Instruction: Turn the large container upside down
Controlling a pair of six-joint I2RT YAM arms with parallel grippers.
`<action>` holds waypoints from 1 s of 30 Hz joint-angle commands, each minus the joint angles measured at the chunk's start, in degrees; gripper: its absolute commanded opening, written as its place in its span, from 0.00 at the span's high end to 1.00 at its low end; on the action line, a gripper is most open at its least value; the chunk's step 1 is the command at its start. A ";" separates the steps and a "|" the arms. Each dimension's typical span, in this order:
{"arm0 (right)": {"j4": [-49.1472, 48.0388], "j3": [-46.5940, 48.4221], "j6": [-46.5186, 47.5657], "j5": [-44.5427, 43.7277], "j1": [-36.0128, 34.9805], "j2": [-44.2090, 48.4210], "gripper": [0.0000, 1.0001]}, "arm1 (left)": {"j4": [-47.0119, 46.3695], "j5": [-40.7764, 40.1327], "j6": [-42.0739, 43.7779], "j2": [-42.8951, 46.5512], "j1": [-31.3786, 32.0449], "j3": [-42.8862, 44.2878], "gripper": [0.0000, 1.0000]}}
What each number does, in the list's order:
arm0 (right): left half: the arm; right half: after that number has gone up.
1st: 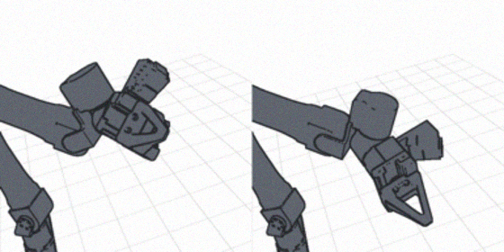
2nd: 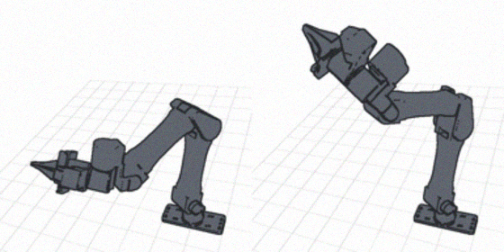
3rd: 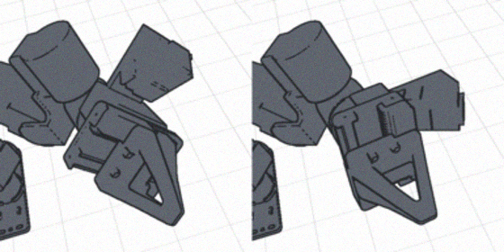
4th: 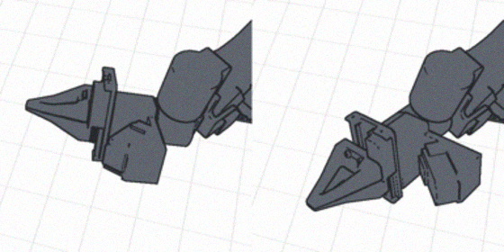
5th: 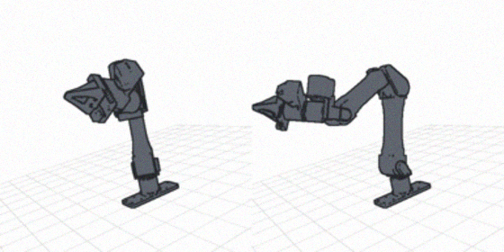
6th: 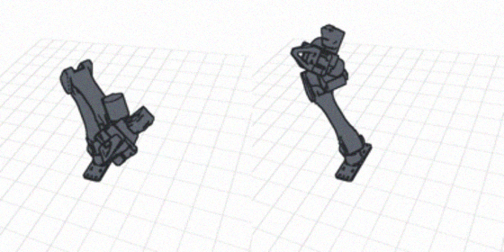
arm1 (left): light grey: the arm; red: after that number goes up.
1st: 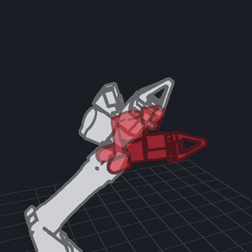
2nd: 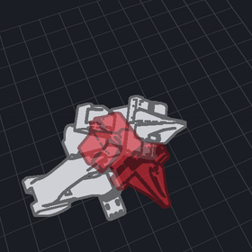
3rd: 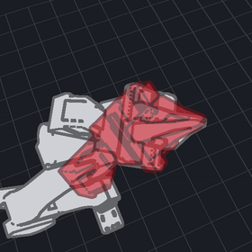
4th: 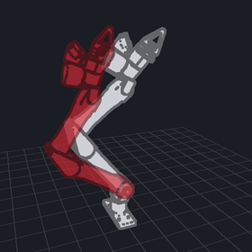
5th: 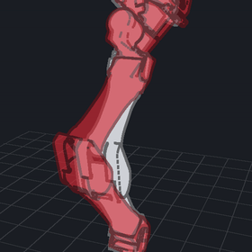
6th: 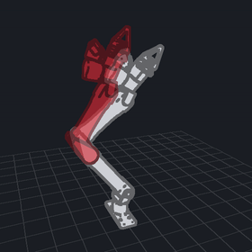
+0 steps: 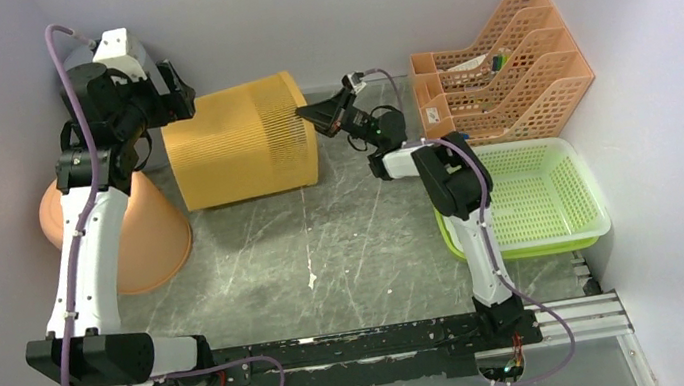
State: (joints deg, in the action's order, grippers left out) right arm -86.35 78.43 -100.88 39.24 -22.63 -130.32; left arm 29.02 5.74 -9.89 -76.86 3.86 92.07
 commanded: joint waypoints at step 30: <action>9.88 -18.75 23.54 9.28 17.56 10.79 0.99 | -0.54 -1.08 1.15 -2.02 0.23 0.20 0.01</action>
State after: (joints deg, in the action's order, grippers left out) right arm -86.08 60.40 -88.31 45.78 -7.22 -121.60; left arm 29.19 4.78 -9.21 -79.09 3.86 92.20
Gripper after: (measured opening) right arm 0.091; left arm 0.992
